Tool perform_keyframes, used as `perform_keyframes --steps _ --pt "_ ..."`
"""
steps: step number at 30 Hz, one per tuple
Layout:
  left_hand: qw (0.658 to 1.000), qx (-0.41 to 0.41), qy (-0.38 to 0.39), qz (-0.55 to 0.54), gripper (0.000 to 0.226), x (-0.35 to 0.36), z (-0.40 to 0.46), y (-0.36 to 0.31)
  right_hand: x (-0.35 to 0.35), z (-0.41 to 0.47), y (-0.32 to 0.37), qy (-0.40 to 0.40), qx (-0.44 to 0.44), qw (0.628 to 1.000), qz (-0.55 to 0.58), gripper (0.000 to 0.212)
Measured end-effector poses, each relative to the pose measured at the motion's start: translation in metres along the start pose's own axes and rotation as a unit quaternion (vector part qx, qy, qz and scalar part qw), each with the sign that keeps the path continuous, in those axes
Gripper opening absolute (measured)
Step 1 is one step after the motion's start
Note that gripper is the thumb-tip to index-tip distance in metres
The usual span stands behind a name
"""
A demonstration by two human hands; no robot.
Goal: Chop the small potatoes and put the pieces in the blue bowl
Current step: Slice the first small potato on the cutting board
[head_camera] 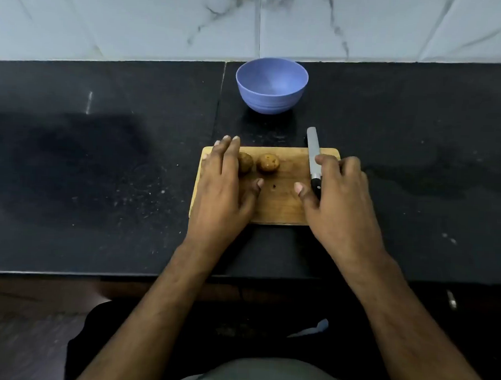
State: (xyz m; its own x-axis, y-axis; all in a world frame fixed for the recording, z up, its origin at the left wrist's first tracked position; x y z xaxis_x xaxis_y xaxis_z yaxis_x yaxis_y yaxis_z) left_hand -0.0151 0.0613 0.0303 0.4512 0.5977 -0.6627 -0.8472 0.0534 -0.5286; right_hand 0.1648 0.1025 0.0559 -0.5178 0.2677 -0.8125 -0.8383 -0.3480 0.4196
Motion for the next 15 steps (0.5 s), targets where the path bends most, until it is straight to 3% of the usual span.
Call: perform_keyframes --steps 3,8,12,15 --pt "0.999 -0.034 0.012 0.010 0.076 0.002 0.002 0.007 0.008 0.004 -0.005 0.018 0.035 0.999 -0.034 0.053" --pt "0.997 0.016 0.050 0.050 0.070 0.012 0.000 0.000 0.018 0.003 -0.004 0.049 0.045 0.996 -0.053 0.051" --pt "0.996 0.032 0.053 0.057 0.055 0.012 -0.002 -0.004 0.016 0.005 -0.008 0.058 0.053 0.992 -0.099 0.031" --pt "0.998 0.020 0.045 0.040 0.062 0.010 -0.001 -0.002 0.012 0.007 -0.011 0.105 0.074 0.991 -0.050 0.024"
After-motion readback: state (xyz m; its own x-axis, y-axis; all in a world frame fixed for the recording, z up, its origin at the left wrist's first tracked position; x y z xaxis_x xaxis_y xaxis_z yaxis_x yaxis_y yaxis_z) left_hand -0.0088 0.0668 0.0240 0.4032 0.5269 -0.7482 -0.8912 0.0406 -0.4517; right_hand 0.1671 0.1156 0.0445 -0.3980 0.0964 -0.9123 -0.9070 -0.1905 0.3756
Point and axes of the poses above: each hand's wrist, its own z-axis towards the middle knuckle, its own x-axis out of the palm, y = z × x, the point moved 7 cm from there along z, towards the middle knuckle, and after that the axes turned 8 degrees about -y, right-handed, at the moved point
